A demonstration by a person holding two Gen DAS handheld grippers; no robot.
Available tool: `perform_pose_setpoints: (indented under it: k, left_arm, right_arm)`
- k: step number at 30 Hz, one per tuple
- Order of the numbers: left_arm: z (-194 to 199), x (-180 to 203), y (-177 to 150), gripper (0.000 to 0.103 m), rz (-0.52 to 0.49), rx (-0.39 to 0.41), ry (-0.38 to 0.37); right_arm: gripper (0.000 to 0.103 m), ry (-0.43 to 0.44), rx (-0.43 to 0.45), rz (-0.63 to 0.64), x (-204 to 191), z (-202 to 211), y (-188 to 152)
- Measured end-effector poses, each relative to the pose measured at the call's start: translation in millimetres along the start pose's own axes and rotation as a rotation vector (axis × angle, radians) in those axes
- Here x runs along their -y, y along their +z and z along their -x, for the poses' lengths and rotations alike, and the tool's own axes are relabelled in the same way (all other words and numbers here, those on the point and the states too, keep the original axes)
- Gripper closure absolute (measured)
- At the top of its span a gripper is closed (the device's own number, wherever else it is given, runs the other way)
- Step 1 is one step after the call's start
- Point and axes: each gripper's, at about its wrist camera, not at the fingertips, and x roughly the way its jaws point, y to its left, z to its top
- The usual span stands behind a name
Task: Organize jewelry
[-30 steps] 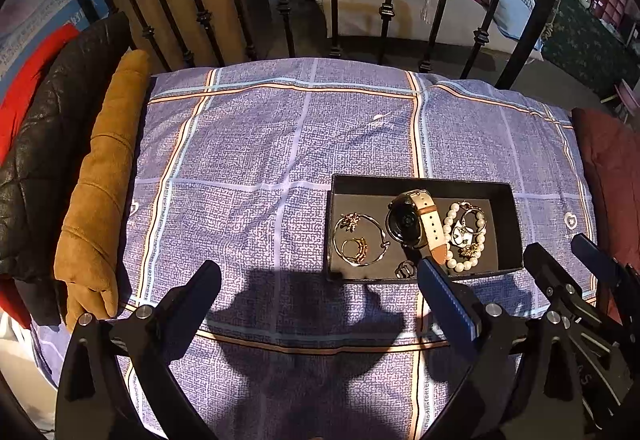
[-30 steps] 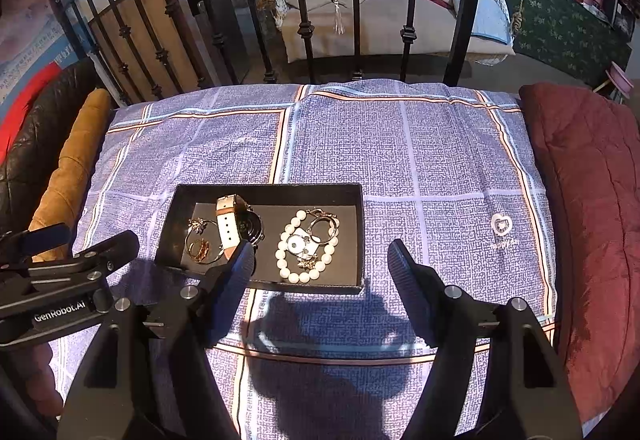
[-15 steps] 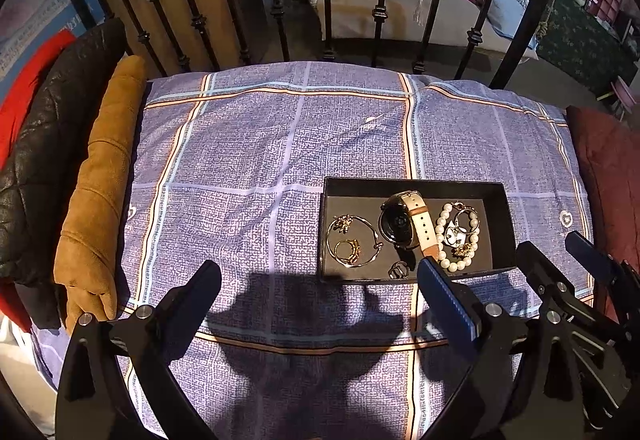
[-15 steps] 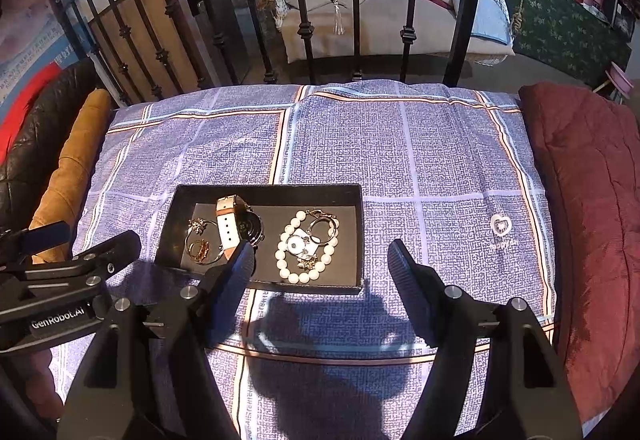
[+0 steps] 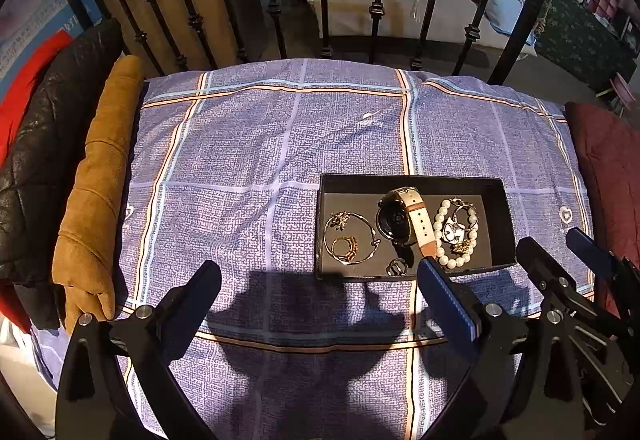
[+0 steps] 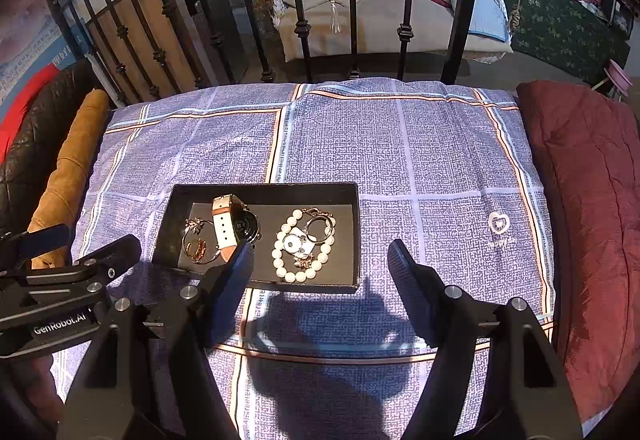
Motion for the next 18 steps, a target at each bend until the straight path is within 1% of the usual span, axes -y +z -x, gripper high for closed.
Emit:
perform_pose_setpoints:
  k: [18]
  left_arm:
    - [0.2, 2.7, -0.3, 0.007, -0.010, 0.000, 0.007]
  right_arm:
    - [0.033, -0.002, -0.001, -0.004, 1.1, 0.0, -1.1]
